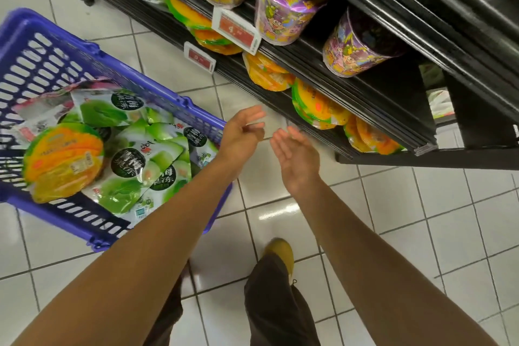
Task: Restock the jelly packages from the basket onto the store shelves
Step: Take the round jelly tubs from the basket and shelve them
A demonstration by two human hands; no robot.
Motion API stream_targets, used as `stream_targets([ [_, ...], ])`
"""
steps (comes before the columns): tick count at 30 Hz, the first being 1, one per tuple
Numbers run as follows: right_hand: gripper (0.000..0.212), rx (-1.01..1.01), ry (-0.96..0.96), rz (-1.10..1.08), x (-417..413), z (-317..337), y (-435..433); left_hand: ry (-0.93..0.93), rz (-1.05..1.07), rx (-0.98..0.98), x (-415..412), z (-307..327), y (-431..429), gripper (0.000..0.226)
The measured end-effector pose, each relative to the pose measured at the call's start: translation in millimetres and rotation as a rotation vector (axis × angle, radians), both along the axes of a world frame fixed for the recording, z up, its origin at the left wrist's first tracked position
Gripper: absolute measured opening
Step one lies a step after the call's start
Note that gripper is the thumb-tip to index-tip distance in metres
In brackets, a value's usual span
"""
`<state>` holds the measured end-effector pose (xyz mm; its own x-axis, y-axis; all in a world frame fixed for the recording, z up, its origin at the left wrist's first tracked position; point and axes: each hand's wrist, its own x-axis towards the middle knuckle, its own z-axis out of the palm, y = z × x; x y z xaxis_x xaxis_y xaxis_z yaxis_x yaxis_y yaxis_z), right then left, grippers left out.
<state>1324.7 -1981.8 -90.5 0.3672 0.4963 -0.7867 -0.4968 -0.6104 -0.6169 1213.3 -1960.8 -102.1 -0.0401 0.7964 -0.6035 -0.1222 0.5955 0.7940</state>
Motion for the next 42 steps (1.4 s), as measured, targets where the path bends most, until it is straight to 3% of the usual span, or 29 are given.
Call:
stream_targets([
  [3, 0.022, 0.047, 0.149, 0.138, -47, 3, -16, 0.121, 0.161, 0.054, -57, 6, -15, 0.022],
  [6, 0.026, 0.018, 0.221, 0.279, -104, 2, -28, 0.321, 0.226, 0.065, -125, 4, -33, 0.031],
  [9, 0.031, -0.047, 0.292, 0.419, -166, 0, -39, 0.489, 0.27, 0.017, -189, -1, -50, 0.017],
  [14, 0.035, -0.181, 0.233, 0.609, -260, -22, -50, 0.746, 0.245, -0.11, -270, -12, -67, 0.008],
  [17, 0.045, -0.221, 0.117, 0.687, -298, -36, -51, 0.964, 0.095, -0.293, -300, -21, -67, 0.038],
  [19, 0.052, -0.231, 0.093, 0.689, -313, -41, -53, 1.046, 0.114, -0.457, -311, -23, -67, 0.065],
  [21, 0.054, -0.218, 0.071, 0.641, -317, -43, -55, 0.963, 0.2, -0.508, -315, -24, -67, 0.08],
  [24, 0.053, -0.219, 0.12, 0.555, -311, -38, -57, 0.753, 0.332, -0.459, -311, -24, -69, 0.077],
  [27, 0.047, -0.244, 0.219, 0.444, -301, -27, -58, 0.661, 0.428, -0.419, -308, -16, -71, 0.072],
  [32, 0.041, -0.259, 0.246, 0.283, -269, -12, -70, 0.591, 0.349, -0.367, -278, 1, -80, 0.056],
  [36, 0.064, -0.212, 0.231, 0.179, -227, 3, -81, 0.468, 0.355, -0.287, -239, 18, -86, 0.044],
  [42, 0.046, -0.094, 0.182, 0.105, -148, 33, -81, 0.34, 0.375, -0.188, -160, 37, -76, 0.037],
])
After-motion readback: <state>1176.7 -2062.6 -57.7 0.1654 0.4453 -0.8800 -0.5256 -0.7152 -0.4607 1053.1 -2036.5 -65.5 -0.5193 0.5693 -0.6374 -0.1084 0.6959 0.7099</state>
